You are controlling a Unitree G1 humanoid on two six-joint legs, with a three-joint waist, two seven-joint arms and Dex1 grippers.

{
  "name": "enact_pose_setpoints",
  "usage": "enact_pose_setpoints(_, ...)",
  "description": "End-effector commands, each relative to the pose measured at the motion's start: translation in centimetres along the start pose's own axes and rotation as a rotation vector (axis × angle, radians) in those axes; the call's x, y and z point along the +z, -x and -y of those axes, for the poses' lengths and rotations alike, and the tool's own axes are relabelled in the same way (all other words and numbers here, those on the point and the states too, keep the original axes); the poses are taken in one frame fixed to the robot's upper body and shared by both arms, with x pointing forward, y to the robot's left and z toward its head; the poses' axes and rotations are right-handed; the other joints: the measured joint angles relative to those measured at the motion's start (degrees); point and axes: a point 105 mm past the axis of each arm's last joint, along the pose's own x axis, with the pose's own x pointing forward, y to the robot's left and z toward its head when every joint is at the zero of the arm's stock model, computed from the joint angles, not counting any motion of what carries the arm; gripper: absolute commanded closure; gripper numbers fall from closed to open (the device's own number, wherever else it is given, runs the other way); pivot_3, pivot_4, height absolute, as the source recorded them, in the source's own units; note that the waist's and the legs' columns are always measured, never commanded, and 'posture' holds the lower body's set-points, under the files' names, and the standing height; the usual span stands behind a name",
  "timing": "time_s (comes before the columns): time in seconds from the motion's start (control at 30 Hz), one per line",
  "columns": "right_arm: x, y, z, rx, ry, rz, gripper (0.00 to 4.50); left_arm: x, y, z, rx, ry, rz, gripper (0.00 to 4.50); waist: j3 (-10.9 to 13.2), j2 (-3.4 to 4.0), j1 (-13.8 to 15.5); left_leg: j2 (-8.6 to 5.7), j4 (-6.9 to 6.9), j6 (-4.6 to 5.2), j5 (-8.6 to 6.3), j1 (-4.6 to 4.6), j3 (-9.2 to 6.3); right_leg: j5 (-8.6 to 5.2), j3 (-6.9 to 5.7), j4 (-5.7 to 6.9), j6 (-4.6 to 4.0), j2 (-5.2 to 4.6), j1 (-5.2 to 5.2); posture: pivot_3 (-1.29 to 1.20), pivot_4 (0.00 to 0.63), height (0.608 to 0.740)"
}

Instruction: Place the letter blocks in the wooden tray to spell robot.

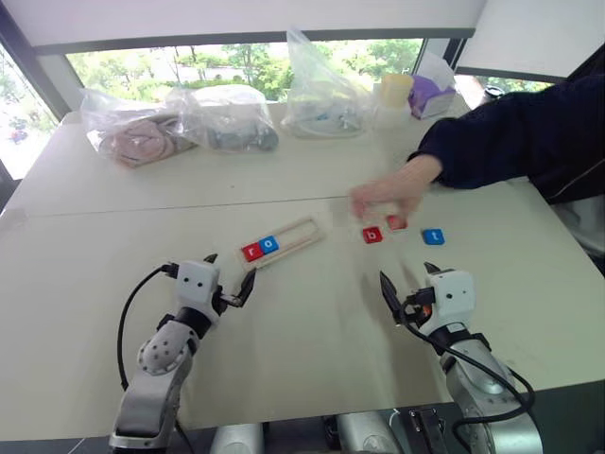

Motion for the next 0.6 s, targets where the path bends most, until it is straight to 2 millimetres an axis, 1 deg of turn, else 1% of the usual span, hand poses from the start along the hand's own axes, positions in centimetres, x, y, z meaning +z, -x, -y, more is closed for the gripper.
enact_pose_setpoints(0.03,0.7,0.1,-0.2,0.004,0.010,0.035,0.05,0.9,0.1,-0.1,-0.028,-0.003,0.044,0.00,0.0,0.00,0.0,0.00,0.00,0.00,0.00,0.00,0.00,0.00,0.00,0.00,0.00,0.00,0.00,0.00,0.150,0.740)
enact_pose_setpoints(0.07,0.8,0.1,-0.3,0.005,0.010,0.038,0.05,1.2,0.1,0.0,-0.038,0.020,0.055,0.00,0.0,0.00,0.0,0.00,0.00,0.00,0.00,0.00,0.00,0.00,0.00,0.00,0.00,0.00,0.00,0.00,0.150,0.740)
enact_pose_setpoints(0.23,1.1,0.1,-0.2,0.020,0.026,0.042,0.05,1.9,0.1,0.3,-0.072,0.004,0.060,0.00,0.0,0.00,0.0,0.01,0.00,0.00,0.00,0.00,0.00,0.00,0.00,0.00,0.00,0.00,0.00,0.00,0.150,0.740)
enact_pose_setpoints(0.43,0.9,-0.1,0.1,0.022,0.030,0.035,0.05,2.9,-0.3,0.6,-0.072,-0.003,0.074,0.00,0.0,0.00,0.0,0.01,0.04,0.00,0.00,0.00,0.00,0.01,0.00,0.01,0.00,0.00,0.02,0.00,0.150,0.740)
enact_pose_setpoints(0.6,1.0,-0.2,-0.1,0.042,0.035,0.036,0.05,3.0,-0.4,0.8,-0.065,0.009,0.075,0.00,0.0,0.00,0.0,0.00,0.05,0.00,0.00,0.01,0.01,0.01,0.00,0.02,0.00,0.01,0.02,0.00,0.150,0.740)
